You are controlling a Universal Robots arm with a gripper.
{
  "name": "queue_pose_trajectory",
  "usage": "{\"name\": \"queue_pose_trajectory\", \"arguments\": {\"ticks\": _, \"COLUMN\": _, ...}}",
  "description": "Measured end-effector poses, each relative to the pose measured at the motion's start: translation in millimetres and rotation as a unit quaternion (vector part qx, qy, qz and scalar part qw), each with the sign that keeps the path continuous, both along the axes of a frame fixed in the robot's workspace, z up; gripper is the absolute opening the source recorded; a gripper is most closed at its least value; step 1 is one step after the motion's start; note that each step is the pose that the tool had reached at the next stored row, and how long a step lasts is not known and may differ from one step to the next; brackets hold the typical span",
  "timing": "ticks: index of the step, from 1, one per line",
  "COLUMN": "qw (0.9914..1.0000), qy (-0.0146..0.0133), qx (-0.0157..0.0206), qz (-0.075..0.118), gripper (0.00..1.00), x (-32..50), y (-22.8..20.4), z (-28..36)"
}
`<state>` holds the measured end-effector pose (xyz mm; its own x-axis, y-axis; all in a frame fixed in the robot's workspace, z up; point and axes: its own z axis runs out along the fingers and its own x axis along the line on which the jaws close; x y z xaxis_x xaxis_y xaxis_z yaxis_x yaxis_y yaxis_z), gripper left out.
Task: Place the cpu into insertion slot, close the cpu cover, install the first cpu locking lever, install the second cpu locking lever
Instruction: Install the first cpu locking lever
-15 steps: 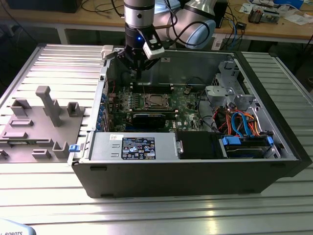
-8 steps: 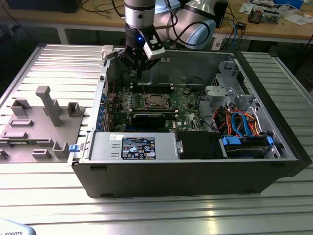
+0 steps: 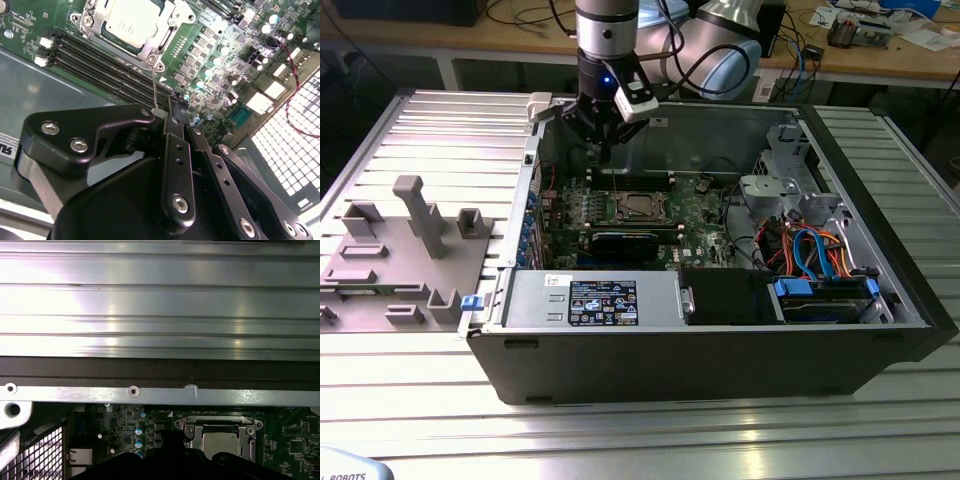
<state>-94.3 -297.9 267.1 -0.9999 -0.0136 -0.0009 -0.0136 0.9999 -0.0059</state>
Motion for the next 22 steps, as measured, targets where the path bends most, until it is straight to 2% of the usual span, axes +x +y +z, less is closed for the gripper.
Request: {"name": "queue_pose_trajectory", "arguments": {"ticks": 22, "qw": 1.0, "qy": 0.0003, "qx": 0.0, "qz": 0.0, "gripper": 0.11, "x": 5.6, "y": 0.0, "z": -2.3}}
